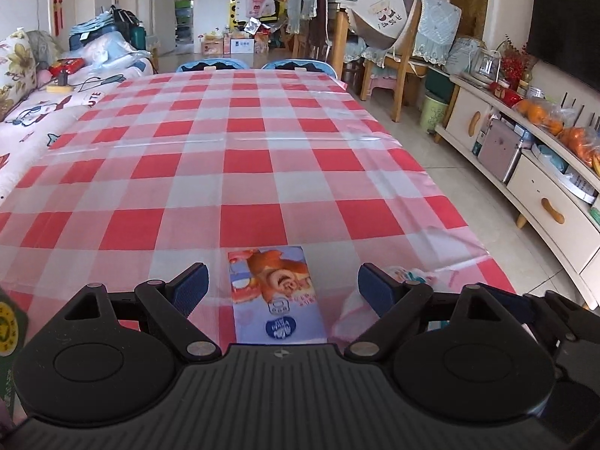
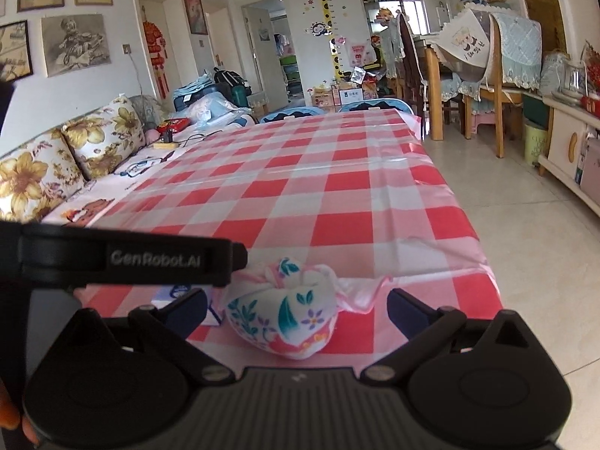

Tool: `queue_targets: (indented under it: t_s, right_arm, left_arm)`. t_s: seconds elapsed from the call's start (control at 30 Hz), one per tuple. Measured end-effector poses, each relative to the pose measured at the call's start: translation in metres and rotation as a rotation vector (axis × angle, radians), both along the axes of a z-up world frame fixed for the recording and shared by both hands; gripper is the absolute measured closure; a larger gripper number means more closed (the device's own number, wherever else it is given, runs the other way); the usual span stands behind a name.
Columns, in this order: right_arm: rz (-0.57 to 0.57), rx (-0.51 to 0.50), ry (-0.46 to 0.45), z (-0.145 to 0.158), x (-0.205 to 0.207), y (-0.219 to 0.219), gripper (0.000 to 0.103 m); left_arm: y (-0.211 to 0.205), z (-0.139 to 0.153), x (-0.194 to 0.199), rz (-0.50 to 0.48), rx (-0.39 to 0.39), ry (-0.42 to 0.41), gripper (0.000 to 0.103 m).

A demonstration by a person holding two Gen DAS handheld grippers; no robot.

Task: Organize soft objects
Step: 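Move both tools across the table toward the floral pouch and printed tissue box, then grasp the floral pouch with the right tool while the left tool grasps the tissue box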

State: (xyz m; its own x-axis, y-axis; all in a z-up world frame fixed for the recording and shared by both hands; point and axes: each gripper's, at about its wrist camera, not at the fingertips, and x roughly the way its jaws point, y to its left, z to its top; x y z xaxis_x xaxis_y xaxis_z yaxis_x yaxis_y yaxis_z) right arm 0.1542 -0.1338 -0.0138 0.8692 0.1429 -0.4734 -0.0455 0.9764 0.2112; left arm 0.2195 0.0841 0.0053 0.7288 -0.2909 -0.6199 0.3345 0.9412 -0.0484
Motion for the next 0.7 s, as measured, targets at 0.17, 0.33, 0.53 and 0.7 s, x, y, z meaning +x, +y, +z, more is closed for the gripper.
queue_targets:
  t_s: [0.17,0.33,0.53,0.7]
  right_arm:
    - [0.004,0.027,0.0,-0.001,0.005,0.0,0.002]
    - [0.012,0.001,0.036,-0.003,0.013,0.006,0.003]
    - [0.054,-0.065,0.056,-0.004,0.016,0.02,0.016]
    - [0.05,-0.118,0.064,-0.005,0.017,0.027,0.036]
  left_arm:
    - [0.003,-0.009,0.01,0.022,0.017,0.025,0.0]
    - [0.011,-0.019,0.014,0.043,0.007,0.051,0.0]
    - [0.01,-0.027,0.017,0.066,0.067,0.05,0.0]
    - [0.013,-0.028,0.013,0.073,0.084,0.026,0.007]
